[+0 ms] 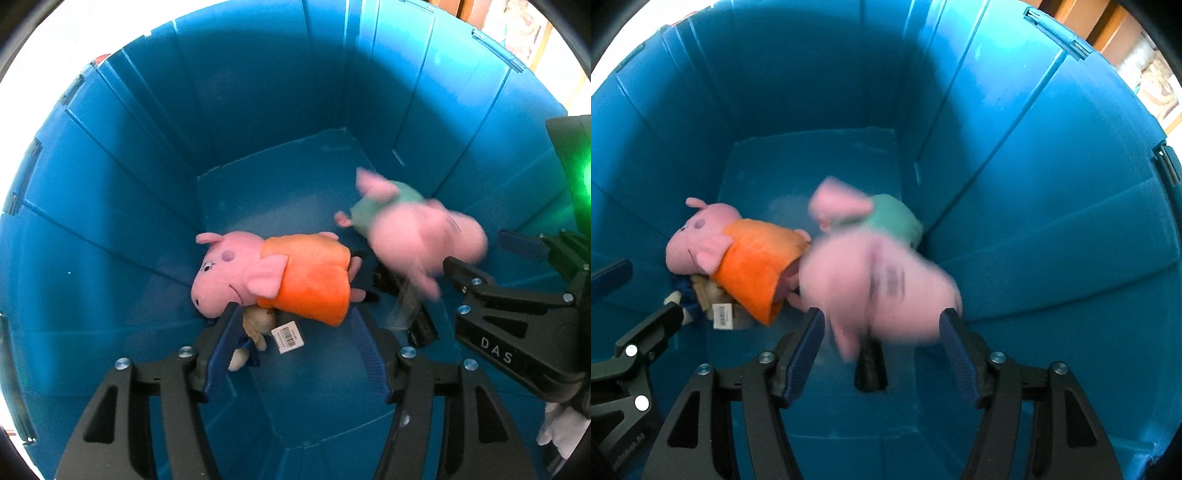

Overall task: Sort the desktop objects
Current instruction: 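Lower both tools into the crate and open them to drop the items, then lift both open tools out of the crate toward the pile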

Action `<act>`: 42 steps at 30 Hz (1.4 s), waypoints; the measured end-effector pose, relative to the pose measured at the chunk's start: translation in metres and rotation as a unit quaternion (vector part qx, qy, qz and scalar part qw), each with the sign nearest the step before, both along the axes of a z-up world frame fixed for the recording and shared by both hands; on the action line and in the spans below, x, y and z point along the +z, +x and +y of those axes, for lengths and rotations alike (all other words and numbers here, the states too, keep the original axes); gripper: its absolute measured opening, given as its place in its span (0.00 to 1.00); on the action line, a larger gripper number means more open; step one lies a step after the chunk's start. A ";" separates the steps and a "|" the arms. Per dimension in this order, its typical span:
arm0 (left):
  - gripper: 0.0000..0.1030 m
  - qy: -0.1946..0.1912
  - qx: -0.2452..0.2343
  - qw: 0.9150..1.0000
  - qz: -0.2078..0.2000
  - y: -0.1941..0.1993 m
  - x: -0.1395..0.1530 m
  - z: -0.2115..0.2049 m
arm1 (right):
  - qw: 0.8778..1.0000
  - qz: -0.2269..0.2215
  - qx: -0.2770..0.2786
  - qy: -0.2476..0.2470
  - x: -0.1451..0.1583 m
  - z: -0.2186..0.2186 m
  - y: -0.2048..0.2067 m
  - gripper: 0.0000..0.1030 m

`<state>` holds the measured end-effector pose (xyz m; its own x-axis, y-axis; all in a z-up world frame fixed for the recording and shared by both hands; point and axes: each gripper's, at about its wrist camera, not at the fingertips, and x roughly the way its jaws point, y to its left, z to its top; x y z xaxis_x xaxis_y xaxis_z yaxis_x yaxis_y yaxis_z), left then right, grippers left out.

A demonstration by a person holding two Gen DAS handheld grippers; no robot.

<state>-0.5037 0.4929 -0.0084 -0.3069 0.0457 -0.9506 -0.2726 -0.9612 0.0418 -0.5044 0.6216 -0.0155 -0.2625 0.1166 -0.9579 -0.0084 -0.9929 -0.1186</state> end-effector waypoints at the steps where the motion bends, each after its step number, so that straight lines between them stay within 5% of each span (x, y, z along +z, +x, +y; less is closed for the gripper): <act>1: 0.59 0.000 0.000 1.000 0.000 0.000 0.000 0.000 | 1.000 -0.001 0.000 0.000 -0.003 0.000 -0.002 0.66; 12: 0.59 0.001 0.001 1.000 0.001 -0.001 -0.001 0.000 | 1.000 -0.004 0.002 0.003 -0.002 0.003 -0.001 0.85; 24: 0.59 -0.011 0.012 0.999 0.047 0.001 0.016 -0.001 | 1.000 0.024 0.009 -0.004 0.007 -0.002 -0.001 0.85; 33: 0.59 0.042 0.019 0.988 0.145 0.039 0.085 -0.022 | 0.990 0.137 0.039 0.008 0.093 0.000 0.049 0.91; 42: 0.66 0.072 0.016 0.961 0.267 0.130 0.137 -0.027 | 0.960 0.275 0.057 -0.007 0.156 -0.009 0.136 0.99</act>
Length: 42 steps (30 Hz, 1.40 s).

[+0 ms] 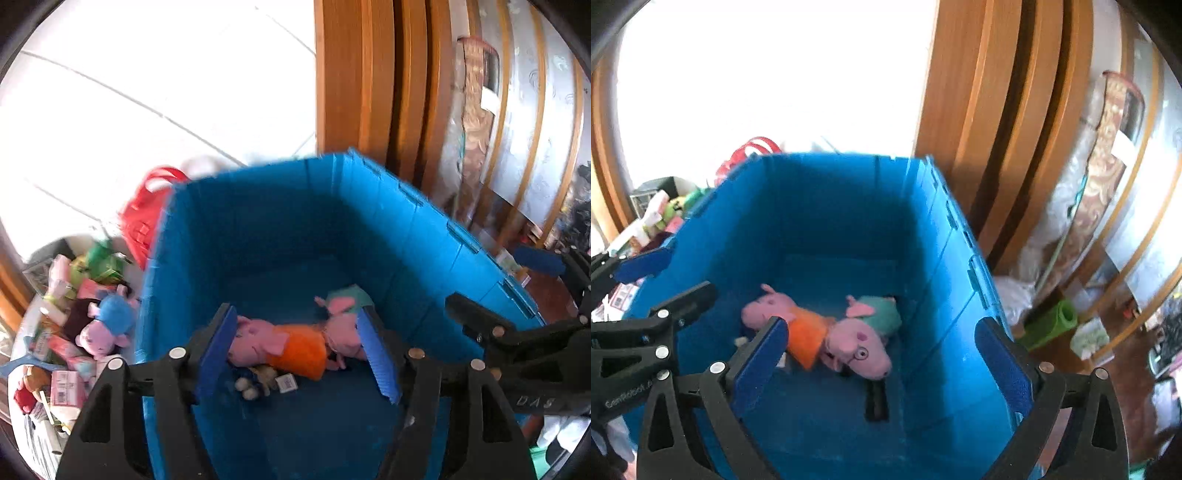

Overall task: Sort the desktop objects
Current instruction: 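Lift both open tools out of the crate toward the pile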

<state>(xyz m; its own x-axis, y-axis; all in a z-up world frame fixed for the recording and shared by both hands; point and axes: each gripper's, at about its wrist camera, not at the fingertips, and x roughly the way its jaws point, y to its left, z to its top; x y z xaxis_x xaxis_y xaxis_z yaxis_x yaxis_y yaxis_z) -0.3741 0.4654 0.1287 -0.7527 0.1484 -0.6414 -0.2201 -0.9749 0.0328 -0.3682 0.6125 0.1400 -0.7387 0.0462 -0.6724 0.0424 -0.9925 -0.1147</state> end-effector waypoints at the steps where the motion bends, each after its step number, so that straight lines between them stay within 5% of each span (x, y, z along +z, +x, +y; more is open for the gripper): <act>1: 0.66 -0.003 0.005 1.000 0.017 0.011 0.004 -0.002 | 1.000 0.013 0.004 -0.003 0.002 -0.001 0.008 0.99; 9: 0.68 -0.002 0.078 0.993 0.087 0.068 0.023 -0.040 | 0.998 0.063 0.009 0.003 -0.002 -0.010 0.048 1.00; 21: 0.68 -0.025 0.182 0.981 0.068 0.131 0.002 -0.112 | 0.990 0.092 0.104 -0.028 -0.007 -0.074 0.079 1.00; 33: 0.68 0.000 0.266 0.958 0.106 0.210 0.001 -0.254 | 0.977 0.119 0.164 -0.063 0.006 -0.173 0.127 1.00; 42: 0.68 0.002 0.301 0.951 0.065 0.255 -0.040 -0.377 | 0.973 0.100 0.198 -0.069 -0.008 -0.285 0.161 1.00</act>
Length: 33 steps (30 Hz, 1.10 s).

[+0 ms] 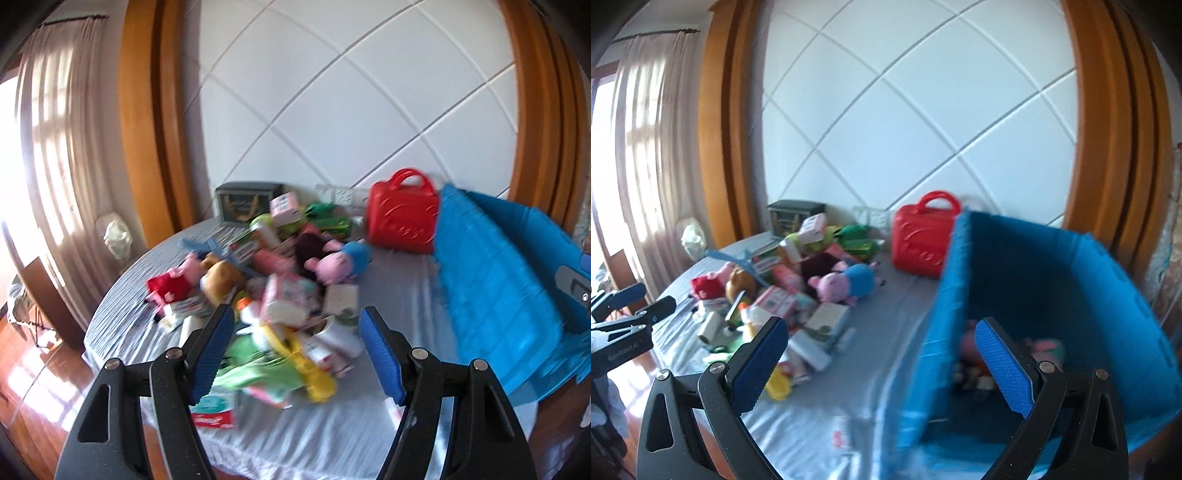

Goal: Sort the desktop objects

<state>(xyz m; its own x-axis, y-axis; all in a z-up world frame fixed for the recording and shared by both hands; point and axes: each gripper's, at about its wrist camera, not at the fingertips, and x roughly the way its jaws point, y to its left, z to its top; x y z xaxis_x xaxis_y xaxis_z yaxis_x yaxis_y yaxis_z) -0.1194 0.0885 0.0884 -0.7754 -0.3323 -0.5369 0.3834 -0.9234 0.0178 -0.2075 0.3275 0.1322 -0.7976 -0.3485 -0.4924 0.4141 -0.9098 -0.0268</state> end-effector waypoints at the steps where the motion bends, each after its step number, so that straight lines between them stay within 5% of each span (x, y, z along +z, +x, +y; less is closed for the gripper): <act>1: 0.68 0.001 0.003 1.000 -0.005 0.005 -0.005 -0.014 | 1.000 -0.006 0.002 0.000 -0.004 -0.010 0.002 1.00; 9: 0.68 0.012 0.015 0.999 -0.041 0.030 -0.049 -0.101 | 0.999 -0.051 0.013 -0.003 -0.048 -0.086 0.019 1.00; 15: 0.68 0.055 0.024 0.992 -0.107 0.027 -0.112 -0.142 | 0.992 -0.122 0.016 0.031 -0.102 -0.117 0.009 1.00; 23: 0.68 0.107 0.043 0.975 -0.191 0.014 -0.192 -0.164 | 0.974 -0.216 0.007 0.062 -0.186 -0.112 -0.028 1.00; 33: 0.68 0.107 0.065 0.962 -0.242 0.003 -0.232 -0.178 | 0.951 -0.300 0.011 0.070 -0.259 -0.101 -0.067 1.00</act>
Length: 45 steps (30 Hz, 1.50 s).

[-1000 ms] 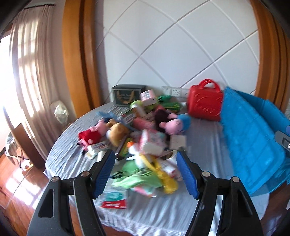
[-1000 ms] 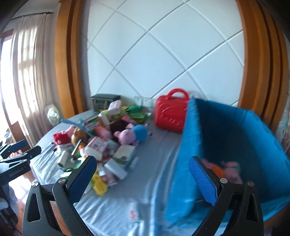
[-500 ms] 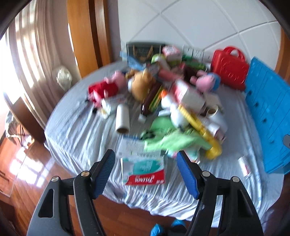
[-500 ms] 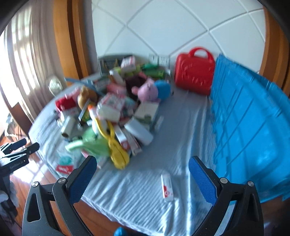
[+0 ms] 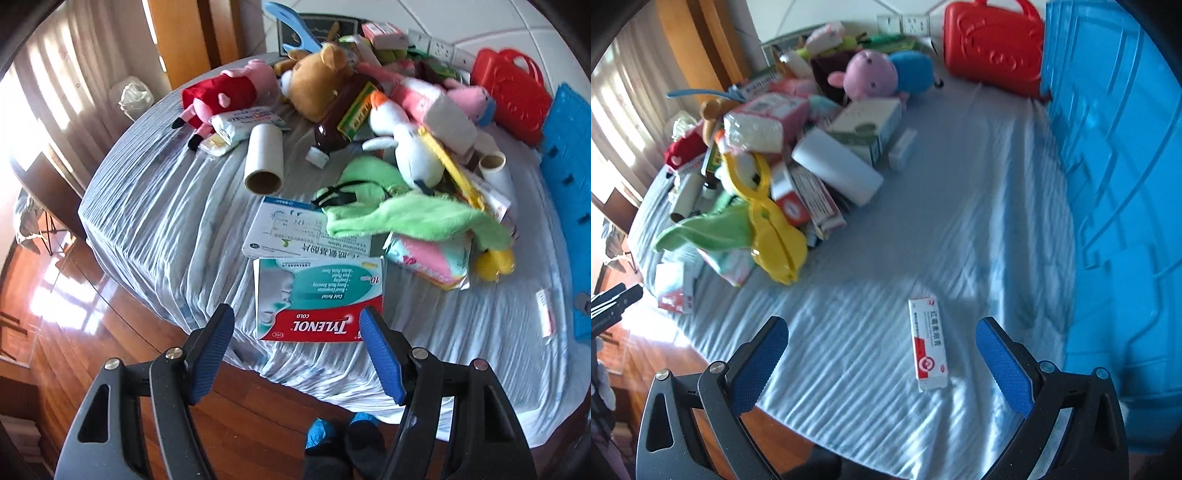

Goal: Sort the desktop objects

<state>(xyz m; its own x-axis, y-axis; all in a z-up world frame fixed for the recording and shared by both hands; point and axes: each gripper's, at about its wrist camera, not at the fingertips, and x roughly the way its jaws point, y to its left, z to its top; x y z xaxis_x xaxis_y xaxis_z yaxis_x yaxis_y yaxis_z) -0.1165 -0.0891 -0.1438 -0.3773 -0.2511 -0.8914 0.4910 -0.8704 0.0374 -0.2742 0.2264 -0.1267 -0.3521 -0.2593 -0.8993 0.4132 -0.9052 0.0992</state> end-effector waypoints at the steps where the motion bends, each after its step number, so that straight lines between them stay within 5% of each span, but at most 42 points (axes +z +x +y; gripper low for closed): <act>1: 0.68 0.002 -0.006 1.000 -0.004 -0.002 -0.002 0.000 | 1.000 -0.008 -0.003 0.000 -0.005 0.000 -0.001 1.00; 7: 0.68 0.001 -0.045 0.999 -0.019 -0.013 -0.014 -0.006 | 1.000 -0.011 -0.003 0.005 -0.009 -0.008 0.004 1.00; 12: 0.68 -0.008 -0.124 0.992 -0.031 -0.021 -0.026 -0.009 | 0.999 -0.015 -0.044 0.004 -0.015 -0.018 0.020 1.00; 22: 0.68 -0.022 -0.321 0.946 -0.046 -0.021 -0.049 -0.005 | 0.991 -0.022 -0.130 -0.006 -0.019 -0.070 0.076 1.00; 28: 0.78 -0.037 -0.358 0.933 -0.027 -0.030 -0.057 -0.003 | 0.986 -0.013 -0.164 0.003 -0.015 -0.083 0.093 1.00; 37: 0.83 -0.052 -0.324 0.944 0.013 -0.063 -0.057 -0.004 | 0.977 -0.005 -0.212 0.020 -0.012 -0.063 0.110 1.00; 42: 0.83 0.036 -0.252 0.967 0.013 -0.078 -0.044 -0.029 | 0.972 -0.005 -0.235 0.014 -0.012 -0.045 0.113 1.00; 45: 0.83 0.070 -0.252 0.965 0.013 -0.075 -0.036 -0.035 | 0.971 -0.005 -0.241 0.007 -0.012 -0.039 0.112 1.00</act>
<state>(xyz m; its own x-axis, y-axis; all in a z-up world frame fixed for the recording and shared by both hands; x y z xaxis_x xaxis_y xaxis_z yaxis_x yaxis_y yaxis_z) -0.1914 -0.1242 -0.1800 -0.4426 0.0927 -0.8919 0.0033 -0.9945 -0.1050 -0.1622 0.1872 -0.1385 -0.4202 -0.0542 -0.9058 -0.0587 -0.9945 0.0868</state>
